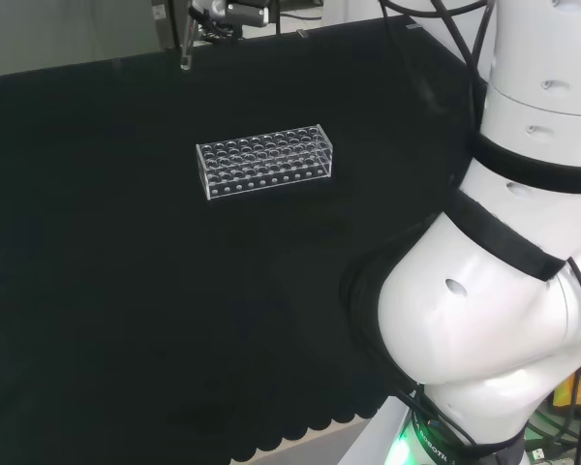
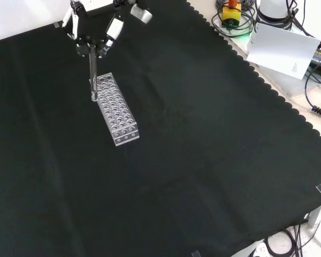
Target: Shake the test tube.
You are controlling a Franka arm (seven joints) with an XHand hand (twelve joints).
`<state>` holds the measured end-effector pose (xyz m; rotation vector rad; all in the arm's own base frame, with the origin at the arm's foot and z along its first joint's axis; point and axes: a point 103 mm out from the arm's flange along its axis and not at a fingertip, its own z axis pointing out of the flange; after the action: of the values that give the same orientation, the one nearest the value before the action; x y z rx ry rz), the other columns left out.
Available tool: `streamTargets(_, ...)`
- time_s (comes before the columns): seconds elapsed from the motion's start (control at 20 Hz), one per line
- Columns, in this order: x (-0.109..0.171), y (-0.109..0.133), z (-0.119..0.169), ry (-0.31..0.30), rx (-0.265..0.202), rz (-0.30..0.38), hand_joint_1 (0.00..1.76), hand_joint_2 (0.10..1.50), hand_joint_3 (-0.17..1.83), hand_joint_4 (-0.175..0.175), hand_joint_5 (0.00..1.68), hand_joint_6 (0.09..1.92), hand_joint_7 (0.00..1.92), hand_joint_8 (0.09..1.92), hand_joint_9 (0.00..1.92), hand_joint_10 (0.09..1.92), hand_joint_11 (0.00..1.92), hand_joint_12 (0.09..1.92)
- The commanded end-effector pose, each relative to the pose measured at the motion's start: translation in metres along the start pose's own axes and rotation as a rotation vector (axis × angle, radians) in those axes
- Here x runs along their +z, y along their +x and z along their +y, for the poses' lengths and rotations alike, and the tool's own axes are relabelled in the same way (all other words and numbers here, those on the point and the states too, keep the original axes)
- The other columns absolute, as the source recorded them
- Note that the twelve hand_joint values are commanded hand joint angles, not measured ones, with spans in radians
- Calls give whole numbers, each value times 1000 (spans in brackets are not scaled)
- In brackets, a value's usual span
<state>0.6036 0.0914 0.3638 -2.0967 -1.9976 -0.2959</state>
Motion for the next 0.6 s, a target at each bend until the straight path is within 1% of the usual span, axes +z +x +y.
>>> streamTargets(0.05,0,-26,-2,1,45,-44,1417,984,0,-175,1269,288,1311,842,1263,374,695,1253)
streamTargets(0.3,-15,-84,-6,-24,158,-97,1416,984,0,-175,1269,287,1311,842,1263,375,696,1253)
streamTargets(0.4,-24,-108,-9,-34,201,-132,1416,984,0,-175,1269,287,1311,842,1263,375,696,1253)
streamTargets(0.6,-44,-152,-16,-59,272,-228,1416,984,0,-175,1269,287,1311,843,1263,375,696,1253)
